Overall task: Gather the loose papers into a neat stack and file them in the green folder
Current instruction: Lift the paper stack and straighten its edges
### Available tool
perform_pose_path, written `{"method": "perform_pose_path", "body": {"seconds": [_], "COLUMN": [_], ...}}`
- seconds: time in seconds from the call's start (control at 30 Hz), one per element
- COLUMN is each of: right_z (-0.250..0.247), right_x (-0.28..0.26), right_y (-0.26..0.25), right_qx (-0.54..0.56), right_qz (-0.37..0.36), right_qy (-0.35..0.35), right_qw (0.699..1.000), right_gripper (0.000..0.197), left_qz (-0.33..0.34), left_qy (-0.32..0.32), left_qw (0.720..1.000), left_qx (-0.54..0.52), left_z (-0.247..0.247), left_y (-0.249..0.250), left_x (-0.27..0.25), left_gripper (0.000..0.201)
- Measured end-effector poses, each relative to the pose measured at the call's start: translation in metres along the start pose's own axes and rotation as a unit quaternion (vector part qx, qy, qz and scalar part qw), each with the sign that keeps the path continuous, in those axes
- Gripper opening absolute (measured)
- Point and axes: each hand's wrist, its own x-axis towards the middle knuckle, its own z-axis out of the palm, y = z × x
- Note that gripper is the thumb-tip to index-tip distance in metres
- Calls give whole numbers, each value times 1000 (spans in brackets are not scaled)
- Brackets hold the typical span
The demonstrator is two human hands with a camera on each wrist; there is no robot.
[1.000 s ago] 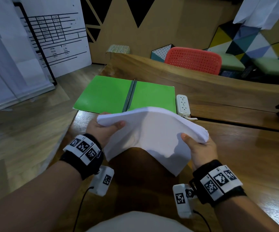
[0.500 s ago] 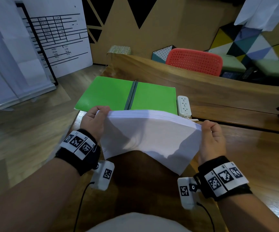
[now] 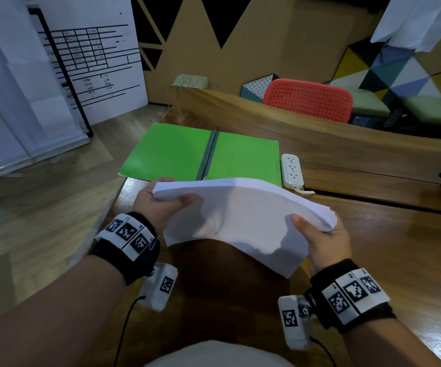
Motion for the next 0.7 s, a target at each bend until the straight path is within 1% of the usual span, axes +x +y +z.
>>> {"method": "perform_pose_path", "body": {"seconds": [0.03, 0.07, 0.1, 0.13, 0.17, 0.2, 0.23, 0.27, 0.3, 0.33, 0.37, 0.4, 0.43, 0.47, 0.5, 0.53, 0.57, 0.6, 0.63, 0.67, 0.7], "right_z": [-1, 0, 0, 1, 1, 3, 7, 10, 14, 20, 28, 35, 41, 48, 54, 58, 59, 62, 61, 59, 55], "right_x": [2, 2, 3, 2, 2, 1, -2, -3, -5, -7, -11, -15, -17, -19, -22, -23, -22, -24, -24, -23, -20], "right_y": [2, 0, -1, -6, -11, -17, -25, -31, -36, -44, -53, -60, -66, -72, -77, -80, -83, -88, -91, -95, -98], "right_qx": [11, 22, 27, 25, 18, 7, -12, -43, -76, -114, -159, -208, -244, -260, -254, -241, -237, -236, -248, -268, -300], "right_qz": [9, 13, 12, 7, -4, -17, -36, -60, -104, -158, -220, -274, -317, -345, -364, -373, -376, -374, -367, -347, -314], "right_qy": [-6, -9, -8, -9, -16, -31, -46, -58, -79, -100, -117, -128, -140, -151, -161, -172, -177, -188, -197, -208, -212], "right_qw": [1000, 1000, 1000, 1000, 1000, 999, 998, 996, 989, 976, 955, 930, 906, 889, 882, 879, 878, 877, 874, 874, 876], "right_gripper": [86, 89, 88, 81, 67, 45, 25, 20, 23, 26, 27, 29, 27, 22, 18, 15, 18, 24, 24, 15, 18], "left_qz": [-10, -21, -29, -39, -46, -47, -33, -2, 50, 120, 189, 236, 260, 266, 273, 276, 281, 288, 300, 316, 330], "left_qy": [1, 1, 1, 6, 21, 49, 84, 105, 98, 67, 22, -31, -87, -144, -189, -223, -240, -249, -249, -239, -223], "left_qw": [1000, 1000, 999, 999, 998, 997, 991, 982, 971, 953, 927, 896, 866, 836, 808, 790, 787, 795, 807, 819, 832], "left_qx": [8, 13, 17, 20, 24, 48, 97, 156, 214, 271, 324, 374, 418, 458, 487, 500, 493, 473, 444, 415, 386], "left_z": [0, -1, -2, -2, -2, -2, -3, -4, -4, -3, 1, 7, 14, 21, 27, 29, 30, 29, 27, 25, 21], "left_y": [-1, -1, 0, 2, 5, 10, 17, 27, 40, 54, 69, 85, 99, 109, 115, 119, 120, 119, 116, 113, 111], "left_x": [3, 6, 9, 10, 12, 12, 10, 6, -1, -8, -15, -20, -24, -26, -26, -24, -24, -24, -24, -25, -26], "left_gripper": [36, 38, 39, 41, 45, 53, 67, 90, 112, 127, 133, 130, 119, 100, 74, 48, 34, 29, 31, 36, 39]}}
